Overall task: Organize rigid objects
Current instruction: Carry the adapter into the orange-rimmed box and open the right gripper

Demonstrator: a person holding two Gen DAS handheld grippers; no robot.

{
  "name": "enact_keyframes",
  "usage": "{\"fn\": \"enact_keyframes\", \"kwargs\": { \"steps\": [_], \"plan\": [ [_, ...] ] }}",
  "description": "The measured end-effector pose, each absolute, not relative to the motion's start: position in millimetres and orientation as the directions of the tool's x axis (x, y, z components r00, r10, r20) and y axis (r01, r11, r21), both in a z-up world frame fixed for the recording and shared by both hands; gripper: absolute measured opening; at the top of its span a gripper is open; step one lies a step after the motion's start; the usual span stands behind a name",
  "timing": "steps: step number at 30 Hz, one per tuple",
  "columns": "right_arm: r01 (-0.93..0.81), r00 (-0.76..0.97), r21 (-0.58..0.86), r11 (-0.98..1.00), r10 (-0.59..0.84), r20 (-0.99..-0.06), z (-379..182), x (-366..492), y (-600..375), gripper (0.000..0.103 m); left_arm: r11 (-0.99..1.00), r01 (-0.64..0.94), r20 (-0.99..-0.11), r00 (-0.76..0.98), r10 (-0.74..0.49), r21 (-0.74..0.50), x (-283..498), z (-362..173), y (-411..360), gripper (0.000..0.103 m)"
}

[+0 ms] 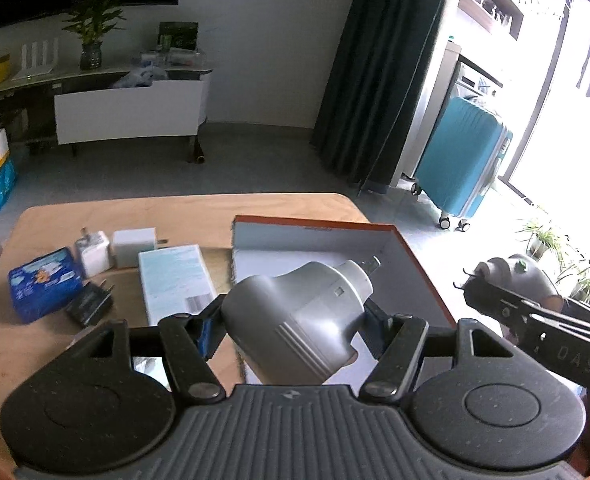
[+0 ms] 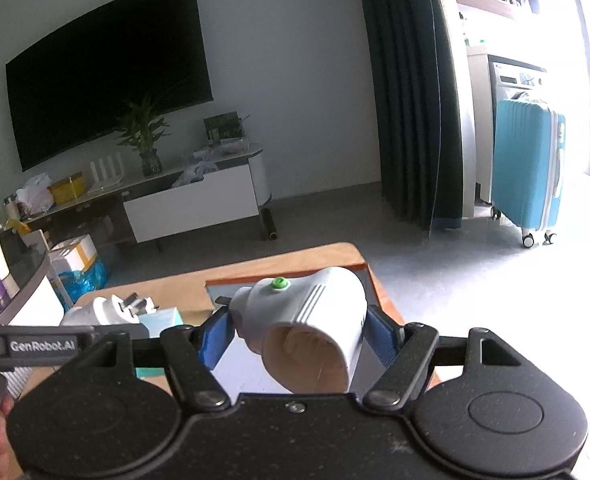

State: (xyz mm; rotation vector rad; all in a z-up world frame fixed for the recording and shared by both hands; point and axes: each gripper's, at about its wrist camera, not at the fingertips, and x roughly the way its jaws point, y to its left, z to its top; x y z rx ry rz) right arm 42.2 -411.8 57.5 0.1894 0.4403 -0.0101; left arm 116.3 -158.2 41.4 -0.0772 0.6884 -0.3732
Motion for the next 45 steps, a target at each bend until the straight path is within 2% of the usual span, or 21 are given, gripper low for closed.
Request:
{"fn": "enact_keyframes", "kwargs": {
  "steps": [17,45],
  "plan": [
    [0.056,0.902,0.191,0.980,0.033,-0.431,55,80,-433,0.085,0.934,0.324,-0.630,0.696,-0.345,-0.153,139,43,-197,0.068],
    [0.066,0.809,0.152,0.986,0.036,-0.586,16,174,-433,0.085,0.943,0.295,-0.707,0.634,-0.313,-0.154,183,6,-213,0.068]
  ]
}}
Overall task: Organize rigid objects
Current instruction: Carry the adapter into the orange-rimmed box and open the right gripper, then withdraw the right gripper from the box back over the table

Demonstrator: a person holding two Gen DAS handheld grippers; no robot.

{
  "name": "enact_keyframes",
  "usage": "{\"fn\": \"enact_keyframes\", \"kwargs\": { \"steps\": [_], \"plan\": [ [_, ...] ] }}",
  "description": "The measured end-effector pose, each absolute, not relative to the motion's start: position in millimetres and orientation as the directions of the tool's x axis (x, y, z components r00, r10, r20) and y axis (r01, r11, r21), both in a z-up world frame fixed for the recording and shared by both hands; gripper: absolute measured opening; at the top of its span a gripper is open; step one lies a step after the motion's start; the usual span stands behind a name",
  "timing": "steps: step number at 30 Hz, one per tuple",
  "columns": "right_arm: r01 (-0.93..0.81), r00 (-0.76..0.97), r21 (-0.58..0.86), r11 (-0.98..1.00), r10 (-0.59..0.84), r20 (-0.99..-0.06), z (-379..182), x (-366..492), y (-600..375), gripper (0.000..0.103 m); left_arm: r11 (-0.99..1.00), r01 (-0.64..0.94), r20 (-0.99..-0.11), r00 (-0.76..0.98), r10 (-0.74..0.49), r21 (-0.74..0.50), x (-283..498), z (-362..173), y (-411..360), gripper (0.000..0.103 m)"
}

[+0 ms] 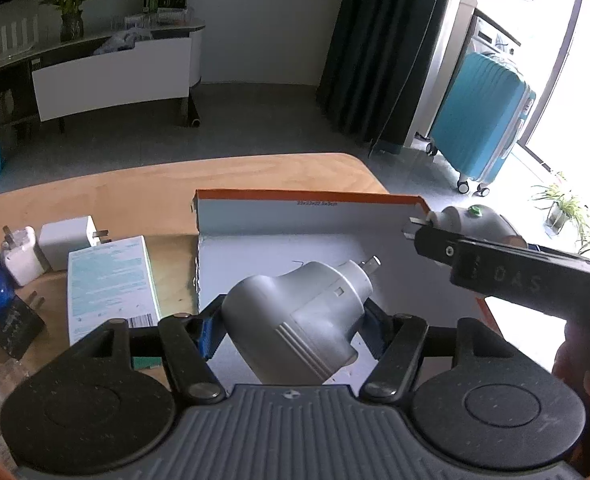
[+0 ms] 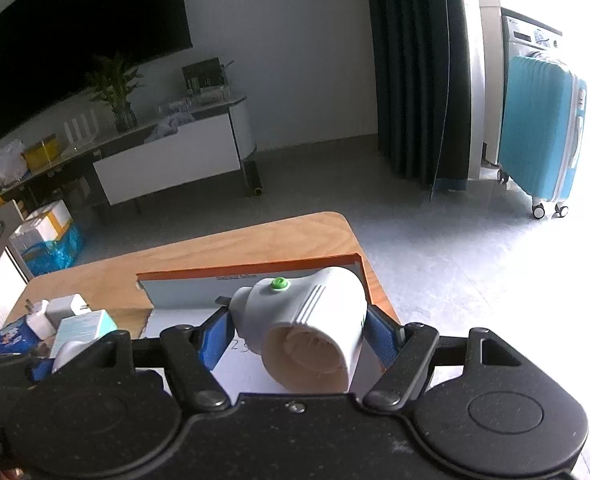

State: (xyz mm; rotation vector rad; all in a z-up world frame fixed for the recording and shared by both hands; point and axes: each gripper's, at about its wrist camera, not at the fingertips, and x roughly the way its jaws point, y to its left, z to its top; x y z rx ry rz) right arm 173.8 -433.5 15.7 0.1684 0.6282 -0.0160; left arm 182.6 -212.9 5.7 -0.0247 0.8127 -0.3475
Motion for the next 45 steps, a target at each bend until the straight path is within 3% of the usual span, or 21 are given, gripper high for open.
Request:
{"fn": "enact_keyframes", "kwargs": {
  "steps": [8,19,24,35,45],
  "plan": [
    [0.042,0.772,0.116,0.992,0.042,-0.634,2,211,-428,0.086,0.948,0.283,-0.728,0.618,-0.297,-0.147,197,-6,-219,0.068],
    [0.088,0.859,0.174,0.981,0.013,-0.511,27,171,-453,0.090,0.940,0.299,-0.731,0.604,-0.318,-0.163,214,-11,-234,0.068],
    [0.088,0.875,0.164,0.982,0.003,-0.485,39,143,-453,0.090,0.928,0.320,-0.723,0.592,-0.355,-0.193,211,-10,-234,0.087],
    [0.081,0.877,0.203,0.976,0.028,-0.480,49,107,-438,0.090,0.955,0.250,-0.723,0.629,-0.287,-0.162,174,21,-210,0.099],
    [0.036,0.863,0.205,0.978,0.072,-0.499,50,79,-413,0.091,0.976,0.188,-0.733,0.647,-0.209,-0.113,141,33,-181,0.103]
  ]
}}
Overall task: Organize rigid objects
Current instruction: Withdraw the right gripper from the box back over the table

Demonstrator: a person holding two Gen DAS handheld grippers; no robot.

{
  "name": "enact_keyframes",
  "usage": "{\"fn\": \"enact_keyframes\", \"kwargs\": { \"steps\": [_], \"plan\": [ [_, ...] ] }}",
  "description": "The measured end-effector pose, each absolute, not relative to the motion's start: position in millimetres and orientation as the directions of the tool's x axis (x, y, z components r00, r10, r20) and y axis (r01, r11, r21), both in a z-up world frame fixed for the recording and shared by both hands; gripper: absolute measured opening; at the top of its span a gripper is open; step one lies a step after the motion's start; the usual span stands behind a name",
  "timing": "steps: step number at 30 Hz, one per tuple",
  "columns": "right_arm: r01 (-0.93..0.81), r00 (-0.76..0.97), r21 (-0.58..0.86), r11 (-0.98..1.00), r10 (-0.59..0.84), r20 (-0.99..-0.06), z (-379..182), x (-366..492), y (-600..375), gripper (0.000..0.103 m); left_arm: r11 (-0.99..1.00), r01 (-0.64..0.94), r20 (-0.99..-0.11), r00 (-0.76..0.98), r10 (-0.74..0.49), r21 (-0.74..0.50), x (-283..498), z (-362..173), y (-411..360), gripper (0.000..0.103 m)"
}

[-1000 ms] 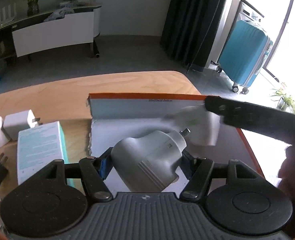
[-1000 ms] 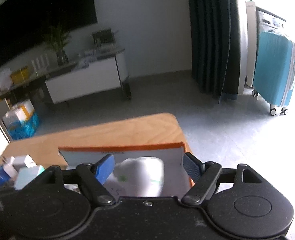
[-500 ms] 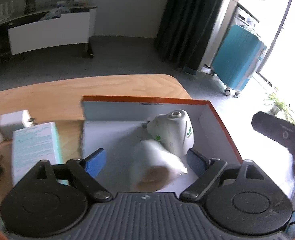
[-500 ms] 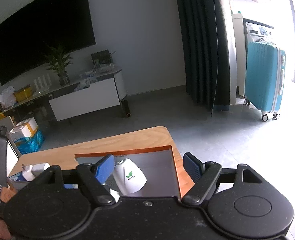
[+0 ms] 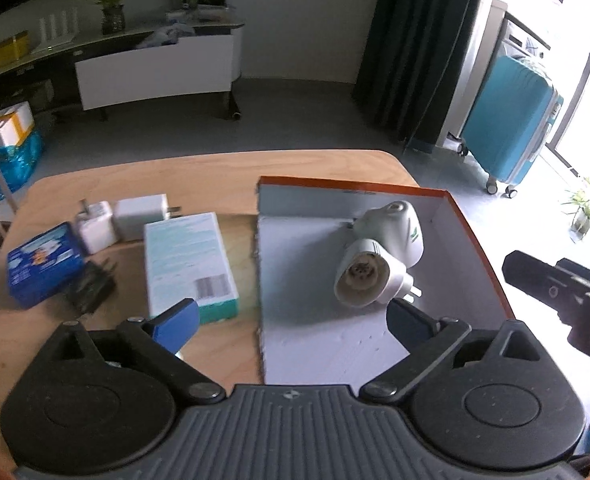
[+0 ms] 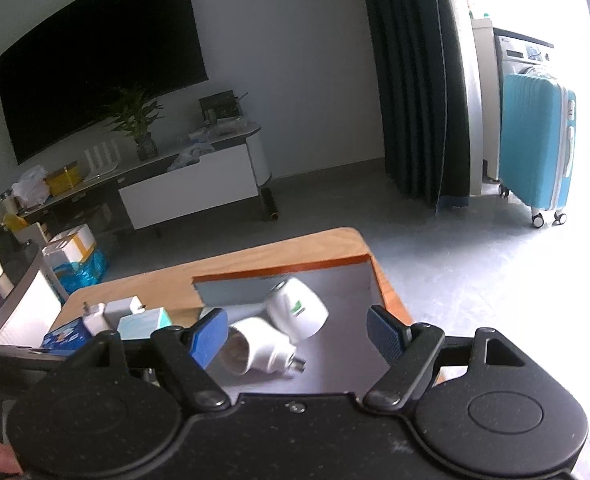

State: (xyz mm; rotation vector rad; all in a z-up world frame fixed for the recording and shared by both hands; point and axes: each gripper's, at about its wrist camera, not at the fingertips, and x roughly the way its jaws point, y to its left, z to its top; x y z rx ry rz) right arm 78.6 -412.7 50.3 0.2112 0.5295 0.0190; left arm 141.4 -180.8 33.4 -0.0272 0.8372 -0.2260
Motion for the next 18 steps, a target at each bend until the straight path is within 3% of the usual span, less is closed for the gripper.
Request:
{"fn": "enact_keyframes", "kwargs": {
  "steps": [18],
  "plan": [
    [-0.063,0.838,0.190,0.980,0.156,-0.523,48,63,-361,0.091,0.989,0.096,-0.717,0.681,-0.150,-0.116,102,37,-125,0.103]
  ]
}}
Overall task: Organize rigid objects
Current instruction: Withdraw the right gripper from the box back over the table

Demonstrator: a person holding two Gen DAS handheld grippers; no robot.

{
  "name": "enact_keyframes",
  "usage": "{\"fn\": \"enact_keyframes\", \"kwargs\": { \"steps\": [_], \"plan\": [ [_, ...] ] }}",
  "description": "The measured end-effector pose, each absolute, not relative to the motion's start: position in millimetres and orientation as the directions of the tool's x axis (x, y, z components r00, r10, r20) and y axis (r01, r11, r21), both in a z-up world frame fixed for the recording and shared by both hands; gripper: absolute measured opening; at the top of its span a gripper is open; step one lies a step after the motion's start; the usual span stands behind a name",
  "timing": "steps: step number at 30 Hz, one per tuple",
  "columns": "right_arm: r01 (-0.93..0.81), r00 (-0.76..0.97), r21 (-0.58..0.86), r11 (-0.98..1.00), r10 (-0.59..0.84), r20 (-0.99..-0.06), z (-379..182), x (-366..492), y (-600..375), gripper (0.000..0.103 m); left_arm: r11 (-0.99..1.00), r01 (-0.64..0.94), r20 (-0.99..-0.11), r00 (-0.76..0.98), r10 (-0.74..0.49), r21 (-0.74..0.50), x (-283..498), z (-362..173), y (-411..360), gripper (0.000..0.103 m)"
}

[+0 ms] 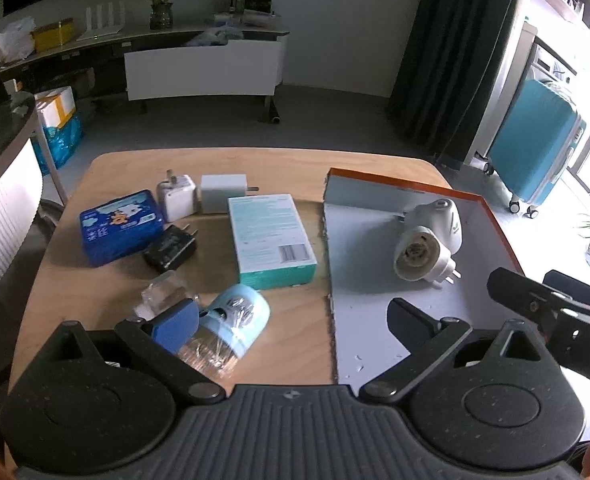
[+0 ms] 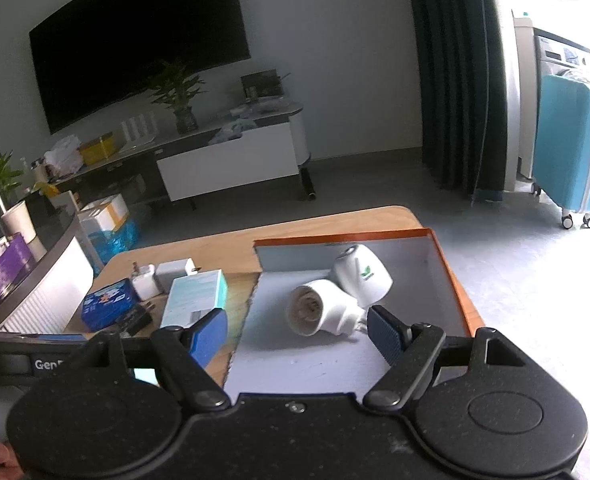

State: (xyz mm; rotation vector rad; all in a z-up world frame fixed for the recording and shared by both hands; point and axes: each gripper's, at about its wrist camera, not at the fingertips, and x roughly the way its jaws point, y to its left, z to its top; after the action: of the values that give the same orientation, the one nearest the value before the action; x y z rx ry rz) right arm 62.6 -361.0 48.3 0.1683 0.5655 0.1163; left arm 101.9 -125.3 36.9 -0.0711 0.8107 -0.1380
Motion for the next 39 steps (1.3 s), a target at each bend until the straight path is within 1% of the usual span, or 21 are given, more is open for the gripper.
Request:
{"fn": "enact_keyframes", "kwargs": {
  "steps": [28,39],
  "plan": [
    [-0.172,0.798,0.177,0.969,0.243,-0.552,37,57,-315,0.091,0.987,0.013,-0.715,0.688,-0.124,-0.159,82,28,-64,0.103],
    [-0.192,0.770,0.192,0.962,0.269,-0.579,22,55,-309,0.091,0.980,-0.094,-0.743,0.665,-0.071,-0.177,73,6,-10,0.103]
  ]
}}
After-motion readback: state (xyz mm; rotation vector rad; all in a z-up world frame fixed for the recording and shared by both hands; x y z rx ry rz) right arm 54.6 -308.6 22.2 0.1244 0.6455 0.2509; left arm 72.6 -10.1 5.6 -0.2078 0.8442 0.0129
